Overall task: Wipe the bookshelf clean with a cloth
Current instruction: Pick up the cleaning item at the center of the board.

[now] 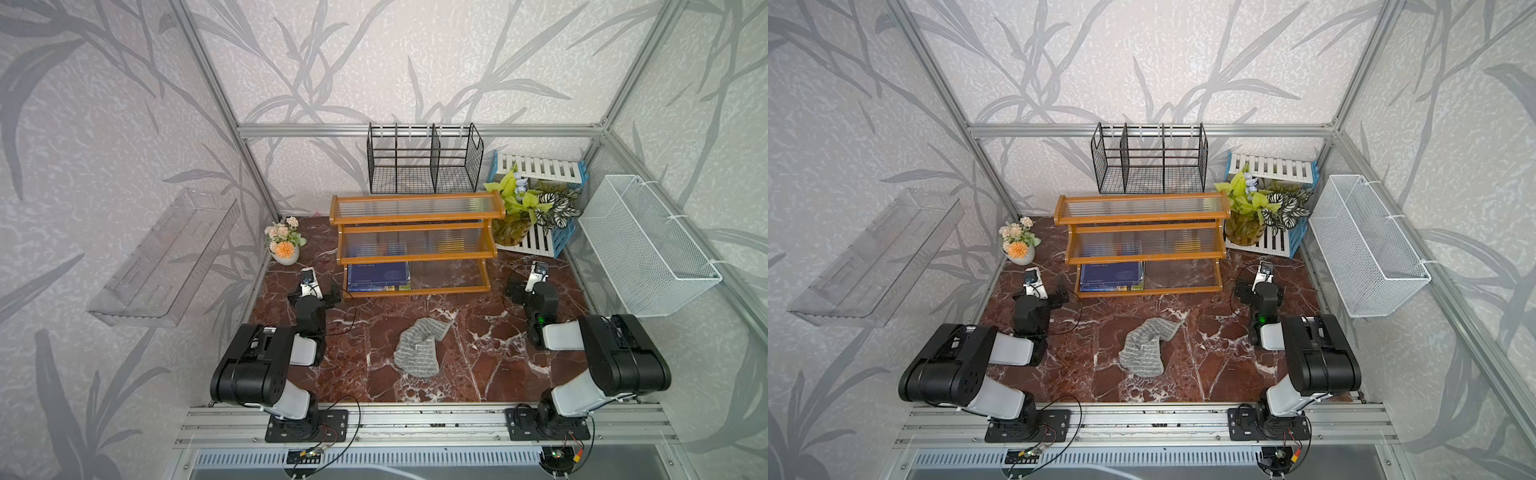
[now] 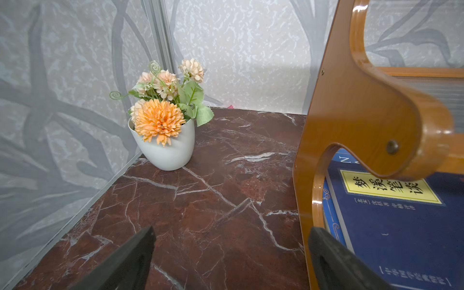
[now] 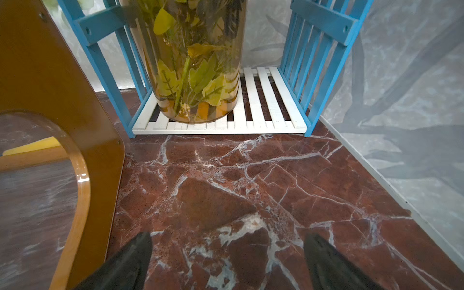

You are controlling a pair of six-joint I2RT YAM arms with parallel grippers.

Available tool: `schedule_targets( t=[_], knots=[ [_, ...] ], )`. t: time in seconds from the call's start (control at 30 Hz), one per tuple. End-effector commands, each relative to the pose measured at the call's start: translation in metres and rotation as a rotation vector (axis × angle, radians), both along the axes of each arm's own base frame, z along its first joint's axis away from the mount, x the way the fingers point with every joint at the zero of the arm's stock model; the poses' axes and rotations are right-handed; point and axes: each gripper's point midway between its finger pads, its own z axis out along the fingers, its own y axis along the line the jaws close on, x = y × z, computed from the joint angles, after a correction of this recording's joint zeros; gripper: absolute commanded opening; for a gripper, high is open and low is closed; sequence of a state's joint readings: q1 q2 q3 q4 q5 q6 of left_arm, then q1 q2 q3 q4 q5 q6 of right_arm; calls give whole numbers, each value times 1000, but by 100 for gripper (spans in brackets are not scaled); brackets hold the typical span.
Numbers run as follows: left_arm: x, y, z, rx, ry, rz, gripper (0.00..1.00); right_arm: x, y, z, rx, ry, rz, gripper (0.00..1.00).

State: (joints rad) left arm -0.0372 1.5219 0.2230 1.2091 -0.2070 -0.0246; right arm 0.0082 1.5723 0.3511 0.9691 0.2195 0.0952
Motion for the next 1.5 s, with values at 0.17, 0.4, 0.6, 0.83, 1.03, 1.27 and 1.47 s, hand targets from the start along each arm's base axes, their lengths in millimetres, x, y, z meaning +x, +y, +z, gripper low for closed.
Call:
schedule_targets(
  t=[0.17,0.4,0.6,0.83,1.03,1.27,1.47],
  knots=[
    [5,-1,12,10,-40,-11,100,3,-2,6,-10,-26,-8,99],
    [5,-1,12,6,-40,-13,100,3,-2,6,-11,-26,-8,99],
    [5,-1,12,7,-40,-12,100,3,-2,5,-9,-25,-8,99],
    [4,1,17,2,-57,0,100,5,4,19,-9,-36,29,99],
    [6,15,32,-33,32,107,100,-6,21,48,15,19,88,99],
    [-7,8,39,-140,61,114,100,-39,88,85,85,156,263,99],
    [-13,-11,49,-247,111,54,100,-97,170,97,237,268,610,100]
  ],
)
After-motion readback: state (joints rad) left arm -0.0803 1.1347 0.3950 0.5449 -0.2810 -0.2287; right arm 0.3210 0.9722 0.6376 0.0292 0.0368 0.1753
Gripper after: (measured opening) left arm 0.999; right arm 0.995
